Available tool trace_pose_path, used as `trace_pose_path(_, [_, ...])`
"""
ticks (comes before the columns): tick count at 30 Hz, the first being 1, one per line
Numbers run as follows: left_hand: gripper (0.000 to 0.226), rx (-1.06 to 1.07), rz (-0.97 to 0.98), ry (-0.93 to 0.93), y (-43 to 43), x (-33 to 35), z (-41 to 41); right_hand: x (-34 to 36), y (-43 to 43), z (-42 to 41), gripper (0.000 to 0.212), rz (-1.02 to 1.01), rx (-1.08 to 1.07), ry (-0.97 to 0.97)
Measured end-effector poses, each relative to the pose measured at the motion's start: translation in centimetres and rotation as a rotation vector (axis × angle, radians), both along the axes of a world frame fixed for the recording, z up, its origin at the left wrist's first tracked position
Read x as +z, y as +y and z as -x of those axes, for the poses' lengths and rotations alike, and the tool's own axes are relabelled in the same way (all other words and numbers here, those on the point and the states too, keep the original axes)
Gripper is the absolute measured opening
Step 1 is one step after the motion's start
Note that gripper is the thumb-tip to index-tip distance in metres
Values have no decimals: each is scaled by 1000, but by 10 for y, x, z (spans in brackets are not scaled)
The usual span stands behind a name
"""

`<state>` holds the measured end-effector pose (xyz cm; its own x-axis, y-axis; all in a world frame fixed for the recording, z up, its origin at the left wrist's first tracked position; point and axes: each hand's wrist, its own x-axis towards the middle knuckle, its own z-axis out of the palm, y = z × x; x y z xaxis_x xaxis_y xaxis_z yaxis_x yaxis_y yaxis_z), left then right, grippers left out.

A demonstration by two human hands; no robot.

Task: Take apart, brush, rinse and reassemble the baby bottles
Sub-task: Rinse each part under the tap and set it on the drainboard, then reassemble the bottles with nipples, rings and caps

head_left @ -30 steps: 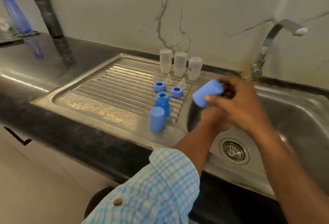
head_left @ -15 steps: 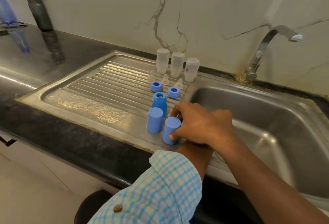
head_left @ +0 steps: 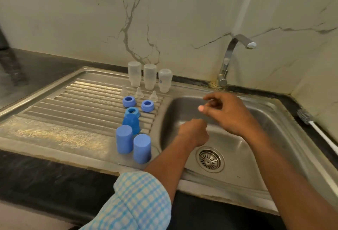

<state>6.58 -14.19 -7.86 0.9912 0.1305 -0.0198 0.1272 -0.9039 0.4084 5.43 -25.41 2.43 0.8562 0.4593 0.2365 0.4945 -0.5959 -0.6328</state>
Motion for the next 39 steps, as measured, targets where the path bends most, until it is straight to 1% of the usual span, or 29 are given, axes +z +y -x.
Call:
trace_pose_path(3, [37,-8,-10,-30,-3,3,0,-36,-30,-29,33,-30,-188,-18])
trace_pose_path(4, [38,-8,-8,-28,-4,5,0,-50,-38,-36,35,14,-225,5])
trace_pose_path(6, [38,2,0,-9,-1,4,-2,-69,-50,-46,40,172,-229,74])
trace_pose_path(7, [38,3,-2,5,-2,3,-1,-75,-53,-48,41,207,-232,97])
trace_pose_path(8, [38,5,-1,13,-2,4,0,-75,-55,-48,41,193,-236,108])
trace_pose_path(10, [40,16,-11,18,-1,5,0,-74,-52,-51,41,130,-220,84])
trace_pose_path(12, [41,19,-3,18,-1,6,-1,-72,-44,-51,40,119,-157,80])
trace_pose_path(16, [43,48,15,10,-1,3,-1,-80,-38,-50,42,146,-59,168])
trace_pose_path(23, [40,70,46,-7,-1,7,3,-83,-48,-55,40,125,-82,205])
trace_pose_path(26, [35,106,39,-32,3,10,8,-85,-44,-56,38,58,-112,188])
trace_pose_path(29, [29,150,28,-104,10,17,11,-78,-31,-57,34,-12,-137,150])
trace_pose_path(33, [26,213,69,-248,16,33,13,-73,-9,-59,34,-10,-71,140])
trace_pose_path(36, [21,229,88,-306,30,55,16,-69,11,-62,33,-24,-29,127])
trace_pose_path(39, [27,260,95,-339,57,78,21,-69,37,-60,31,-39,6,135])
